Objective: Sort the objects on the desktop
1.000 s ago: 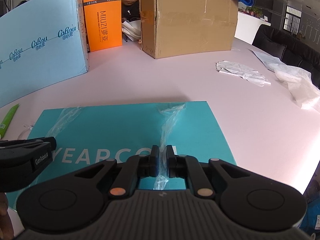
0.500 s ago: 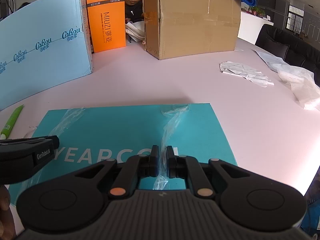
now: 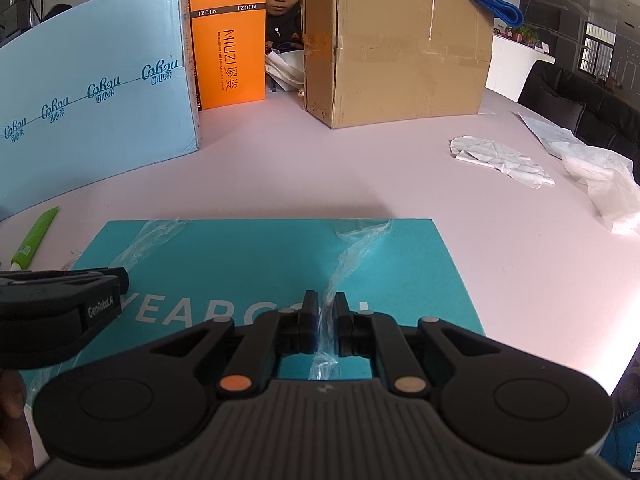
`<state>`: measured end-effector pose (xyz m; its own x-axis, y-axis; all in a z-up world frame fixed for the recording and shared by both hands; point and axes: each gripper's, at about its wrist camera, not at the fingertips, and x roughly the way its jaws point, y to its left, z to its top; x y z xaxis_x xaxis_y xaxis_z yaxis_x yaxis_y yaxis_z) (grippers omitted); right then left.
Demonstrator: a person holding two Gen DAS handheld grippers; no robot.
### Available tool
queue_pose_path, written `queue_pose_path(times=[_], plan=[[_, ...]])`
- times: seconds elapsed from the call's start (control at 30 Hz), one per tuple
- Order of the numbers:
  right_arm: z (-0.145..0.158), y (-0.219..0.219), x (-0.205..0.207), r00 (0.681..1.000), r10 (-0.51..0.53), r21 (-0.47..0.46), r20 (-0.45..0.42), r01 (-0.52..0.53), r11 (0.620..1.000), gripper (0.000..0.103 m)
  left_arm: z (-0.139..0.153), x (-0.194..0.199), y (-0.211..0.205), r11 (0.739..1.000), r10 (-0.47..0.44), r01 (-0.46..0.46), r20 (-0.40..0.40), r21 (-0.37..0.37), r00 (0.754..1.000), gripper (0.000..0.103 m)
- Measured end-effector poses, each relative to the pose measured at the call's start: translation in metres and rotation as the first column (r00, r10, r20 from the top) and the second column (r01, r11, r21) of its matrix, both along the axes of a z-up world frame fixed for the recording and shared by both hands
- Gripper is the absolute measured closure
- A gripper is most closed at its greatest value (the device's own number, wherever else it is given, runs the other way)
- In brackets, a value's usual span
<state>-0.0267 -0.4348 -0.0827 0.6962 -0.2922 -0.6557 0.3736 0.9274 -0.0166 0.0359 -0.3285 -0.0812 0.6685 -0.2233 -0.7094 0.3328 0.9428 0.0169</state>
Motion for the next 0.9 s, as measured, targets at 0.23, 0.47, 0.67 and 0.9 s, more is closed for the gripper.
queue_pose_path(times=[0.23,0.47,0.67,0.9], plan=[[0.005,0.003,-0.001,1.000,0.006,0.008,0.023,-0.006,1.000,0.093,0.011,-0.005,0.006,1.000,0.005,-0.005,0.032,-0.012,0.999,0.100],[0.013,0.009,0.000,0.999,0.024,0.014,0.046,-0.024,1.000,0.093,0.019,-0.005,0.015,0.999,0.030,-0.029,0.047,-0.019,0.998,0.100],[0.019,0.015,0.001,0.997,0.044,0.013,0.065,-0.045,0.999,0.093,0.026,-0.006,0.025,0.998,0.052,-0.050,0.056,-0.030,0.997,0.100],[0.030,0.023,0.001,0.993,0.071,0.012,0.090,-0.073,0.997,0.093,0.038,-0.008,0.036,0.995,0.084,-0.080,0.079,-0.051,0.993,0.100]])
